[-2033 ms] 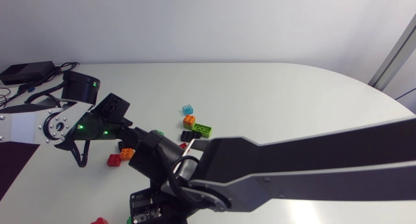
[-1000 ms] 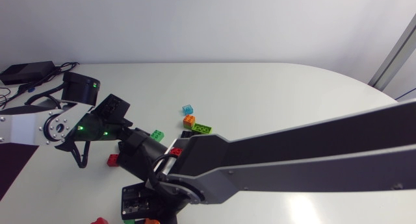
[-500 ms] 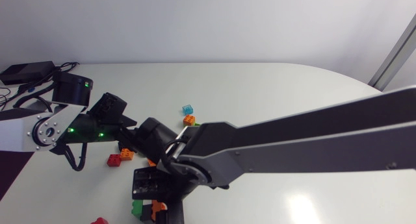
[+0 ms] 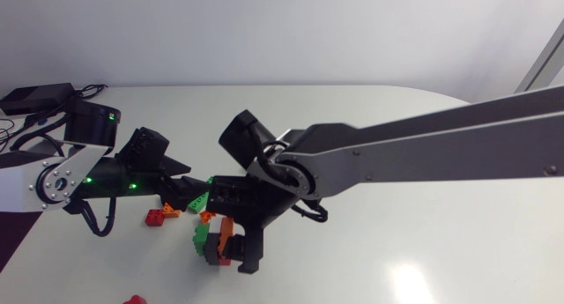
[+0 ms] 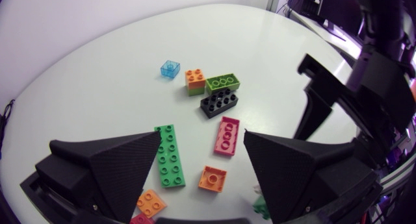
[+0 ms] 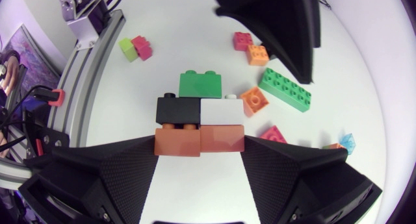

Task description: Disassemble duplo

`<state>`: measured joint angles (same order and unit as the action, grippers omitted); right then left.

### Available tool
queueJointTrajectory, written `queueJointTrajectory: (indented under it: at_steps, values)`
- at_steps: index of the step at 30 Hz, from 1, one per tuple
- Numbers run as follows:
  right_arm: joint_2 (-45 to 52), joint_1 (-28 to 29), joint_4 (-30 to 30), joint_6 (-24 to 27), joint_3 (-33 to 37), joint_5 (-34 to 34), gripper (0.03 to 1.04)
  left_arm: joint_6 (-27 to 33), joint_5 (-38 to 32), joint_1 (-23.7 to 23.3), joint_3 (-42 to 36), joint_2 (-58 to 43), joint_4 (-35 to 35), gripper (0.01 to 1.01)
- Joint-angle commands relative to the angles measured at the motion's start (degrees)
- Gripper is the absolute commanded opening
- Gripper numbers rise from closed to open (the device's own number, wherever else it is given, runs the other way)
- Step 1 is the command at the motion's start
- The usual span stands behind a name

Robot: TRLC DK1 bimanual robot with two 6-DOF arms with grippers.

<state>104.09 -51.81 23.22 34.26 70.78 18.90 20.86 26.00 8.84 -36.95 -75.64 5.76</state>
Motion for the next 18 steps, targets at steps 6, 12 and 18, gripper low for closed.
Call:
queueJointTrajectory:
  at_steps: [6, 12, 18]
  values:
    - [1.7, 4.4, -3.6, -2.1, 2.2, -3.6, 0.57, -2.8, 16.0, -8.8, -0.8, 1.5, 2.6, 0.887]
    - [1.6, 4.8, -8.4, -3.6, 1.2, -6.5, 0.57, -4.1, 32.0, -15.6, -3.1, -4.4, 4.8, 0.884]
    - [-0.8, 4.4, -14.9, -4.9, -1.7, -7.0, 0.57, -3.9, 39.0, -16.8, -4.3, -8.9, 6.3, 0.879]
